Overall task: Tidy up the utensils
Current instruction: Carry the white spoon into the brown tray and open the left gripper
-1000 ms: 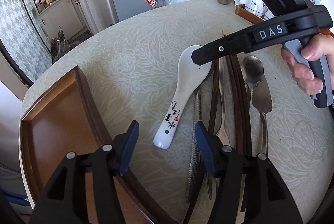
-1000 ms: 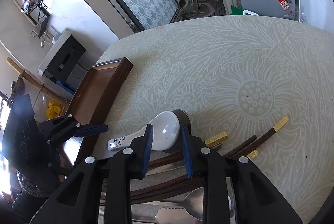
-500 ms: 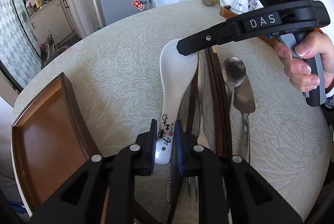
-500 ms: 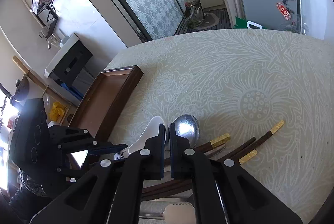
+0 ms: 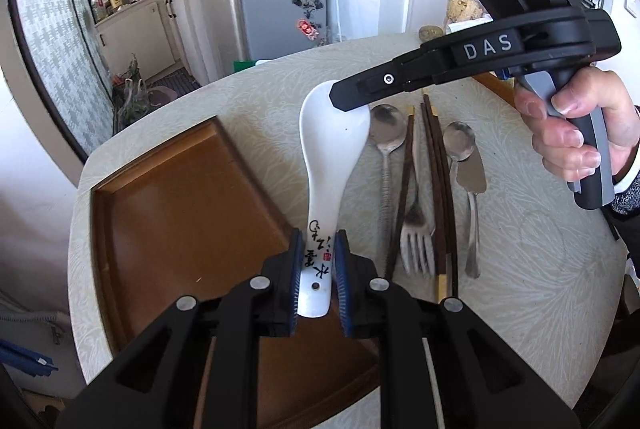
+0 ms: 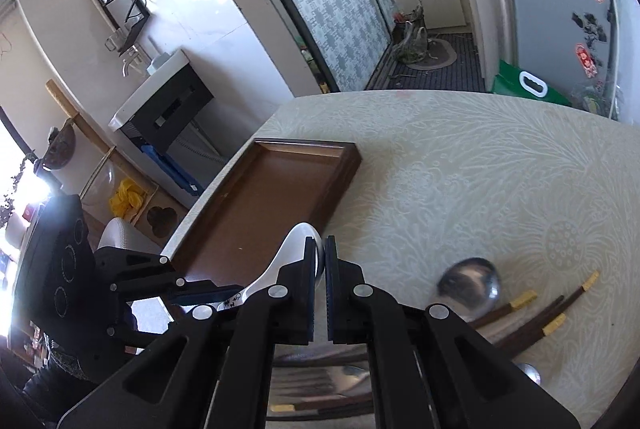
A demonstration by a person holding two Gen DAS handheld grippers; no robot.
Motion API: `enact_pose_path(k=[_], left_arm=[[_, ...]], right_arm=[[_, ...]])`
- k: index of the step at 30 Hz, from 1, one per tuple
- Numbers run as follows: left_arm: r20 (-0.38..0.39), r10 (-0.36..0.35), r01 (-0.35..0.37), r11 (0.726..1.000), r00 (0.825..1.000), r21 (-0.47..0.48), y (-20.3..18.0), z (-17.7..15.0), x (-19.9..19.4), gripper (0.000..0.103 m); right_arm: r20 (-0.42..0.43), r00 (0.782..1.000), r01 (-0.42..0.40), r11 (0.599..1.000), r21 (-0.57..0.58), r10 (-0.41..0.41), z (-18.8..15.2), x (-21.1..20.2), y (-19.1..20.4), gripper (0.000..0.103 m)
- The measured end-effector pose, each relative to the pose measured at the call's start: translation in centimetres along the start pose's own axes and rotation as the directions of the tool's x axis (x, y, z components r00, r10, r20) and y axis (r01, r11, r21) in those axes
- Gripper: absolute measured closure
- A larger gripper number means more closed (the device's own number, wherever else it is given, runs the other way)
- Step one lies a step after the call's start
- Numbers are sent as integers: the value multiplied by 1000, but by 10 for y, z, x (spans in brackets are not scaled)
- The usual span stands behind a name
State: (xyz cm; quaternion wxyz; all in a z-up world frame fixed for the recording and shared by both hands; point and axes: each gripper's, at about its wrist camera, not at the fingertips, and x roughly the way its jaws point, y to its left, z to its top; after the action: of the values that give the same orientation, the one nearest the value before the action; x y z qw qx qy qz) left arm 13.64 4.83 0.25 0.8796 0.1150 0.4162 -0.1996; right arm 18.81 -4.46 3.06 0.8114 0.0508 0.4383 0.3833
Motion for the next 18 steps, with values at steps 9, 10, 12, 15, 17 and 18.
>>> enact_pose_path(k=[9, 10, 12, 15, 17, 18], left_arm=[[-49, 68, -75, 985, 996, -158, 58, -48, -7, 86], [-53, 70, -79, 982, 996, -173, 63, -51, -6, 86], [-48, 66, -75, 977, 997, -197, 71, -54, -6, 86], [-47, 72, -81, 975, 996, -206, 77, -57, -6, 86], [-42, 82, -89, 977, 996, -196, 78, -59, -6, 86], [-41, 84, -90, 977, 996, -195, 76, -59, -6, 86]], right_arm=[[-118, 990, -79, 996, -52, 72, 21, 89, 42, 99], [-127, 989, -81, 995, -53, 74, 23, 96, 44, 99], [-140, 987, -83, 996, -46, 75, 24, 106, 45, 99], [-161, 985, -67, 997, -49, 58, 24, 118, 47, 98], [-175, 984, -56, 997, -59, 45, 22, 124, 47, 98], [-179, 983, -46, 997, -61, 34, 21, 126, 48, 98]])
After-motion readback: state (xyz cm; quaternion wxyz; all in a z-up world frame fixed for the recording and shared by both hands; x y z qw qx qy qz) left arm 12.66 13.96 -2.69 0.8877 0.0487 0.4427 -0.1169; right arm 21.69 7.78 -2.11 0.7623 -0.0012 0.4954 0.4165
